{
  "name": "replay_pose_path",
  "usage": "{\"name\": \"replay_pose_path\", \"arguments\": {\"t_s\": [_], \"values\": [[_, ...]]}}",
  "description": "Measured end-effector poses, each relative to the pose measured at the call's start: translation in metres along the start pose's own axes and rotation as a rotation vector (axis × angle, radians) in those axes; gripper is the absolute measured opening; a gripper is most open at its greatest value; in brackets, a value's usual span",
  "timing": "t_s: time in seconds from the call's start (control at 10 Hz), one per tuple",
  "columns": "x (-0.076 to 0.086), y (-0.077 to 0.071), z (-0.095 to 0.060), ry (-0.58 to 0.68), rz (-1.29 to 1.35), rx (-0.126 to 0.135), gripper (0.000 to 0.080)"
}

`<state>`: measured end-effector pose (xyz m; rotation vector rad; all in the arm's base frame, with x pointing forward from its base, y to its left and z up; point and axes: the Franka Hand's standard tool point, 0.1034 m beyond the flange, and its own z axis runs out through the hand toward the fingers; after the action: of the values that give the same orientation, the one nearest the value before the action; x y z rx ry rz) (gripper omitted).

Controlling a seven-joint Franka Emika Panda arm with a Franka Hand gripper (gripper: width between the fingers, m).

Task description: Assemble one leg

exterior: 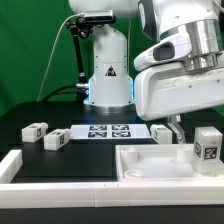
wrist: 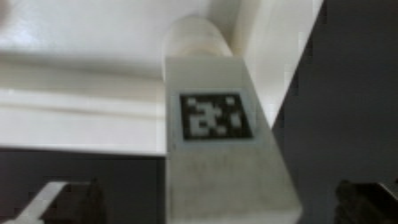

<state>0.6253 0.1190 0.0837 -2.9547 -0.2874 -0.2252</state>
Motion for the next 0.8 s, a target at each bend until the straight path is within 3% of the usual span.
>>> {"name": "replay_pose_path", "arguments": {"t_s": [0.3, 0.5, 0.6, 0.7, 0.8], "values": [[-0.0001, 0.0012, 0.0017, -0.208, 0.000, 0.052, 0.0649], [0.0066, 0.0033, 0.0020, -0.202, -0.003, 0.050, 0.0649], [0.0062, 0.0033, 0.0025, -0.203, -0.003, 0.050, 0.0521], [0.0062, 0.0035, 0.0026, -0.203, -0.003, 0.050, 0.0521], [0.0062, 0.0035, 0.0026, -0.203, -0.003, 0.050, 0.0383]]}}
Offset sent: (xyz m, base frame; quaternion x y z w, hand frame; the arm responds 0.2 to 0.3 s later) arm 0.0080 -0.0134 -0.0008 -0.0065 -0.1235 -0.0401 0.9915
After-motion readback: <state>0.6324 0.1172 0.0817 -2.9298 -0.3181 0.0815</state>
